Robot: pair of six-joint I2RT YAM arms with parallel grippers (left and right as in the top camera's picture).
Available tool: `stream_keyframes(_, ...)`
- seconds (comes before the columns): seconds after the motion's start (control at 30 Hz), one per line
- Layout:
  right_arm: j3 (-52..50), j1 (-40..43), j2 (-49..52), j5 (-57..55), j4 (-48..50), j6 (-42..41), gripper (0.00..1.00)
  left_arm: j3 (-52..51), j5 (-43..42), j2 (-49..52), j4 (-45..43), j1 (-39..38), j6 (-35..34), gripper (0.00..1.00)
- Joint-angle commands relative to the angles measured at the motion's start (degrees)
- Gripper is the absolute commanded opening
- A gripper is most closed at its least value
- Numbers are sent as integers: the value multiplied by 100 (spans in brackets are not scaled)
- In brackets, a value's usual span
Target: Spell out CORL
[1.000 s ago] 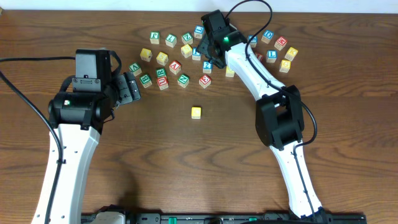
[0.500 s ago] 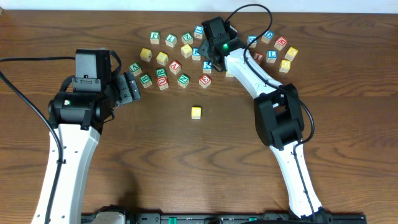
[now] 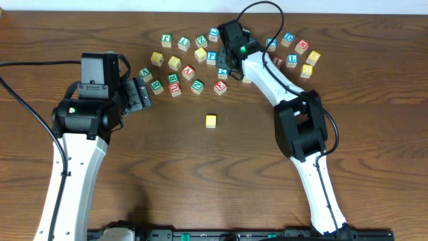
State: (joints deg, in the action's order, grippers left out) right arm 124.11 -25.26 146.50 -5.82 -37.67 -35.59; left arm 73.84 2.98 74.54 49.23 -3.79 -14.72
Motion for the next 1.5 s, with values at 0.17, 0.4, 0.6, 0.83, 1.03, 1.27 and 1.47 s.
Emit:
stream_keyframes(0.17, -37, 46, -212, 190, -496, 1021, 39, 26, 70, 33, -9, 28, 94, 90)
stream_keyframes(0.4, 42, 46, -262, 345, -597, 1364, 53, 26, 70, 74, -4, 28, 96, 90)
stream_keyframes(0.6, 772, 48, -262, 358, -1043, 1661, 62, 26, 70, 184, -7, 28, 96, 90)
stream_keyframes(0.83, 855, 46, -249, 146, -802, 1657, 63, 26, 70, 221, -9, 28, 96, 90)
stream_keyframes(1.03, 809, 52, -17, -70, -503, 1657, 58, 26, 70, 221, -4, 28, 94, 90)
stream_keyframes(1.27, 809, 35, 245, -70, -289, 1637, 54, 26, 70, 221, -7, 28, 94, 90)
stream_keyframes(1.47, 809, 46, 459, -70, -258, 1637, 53, 26, 70, 221, -7, 28, 94, 90)
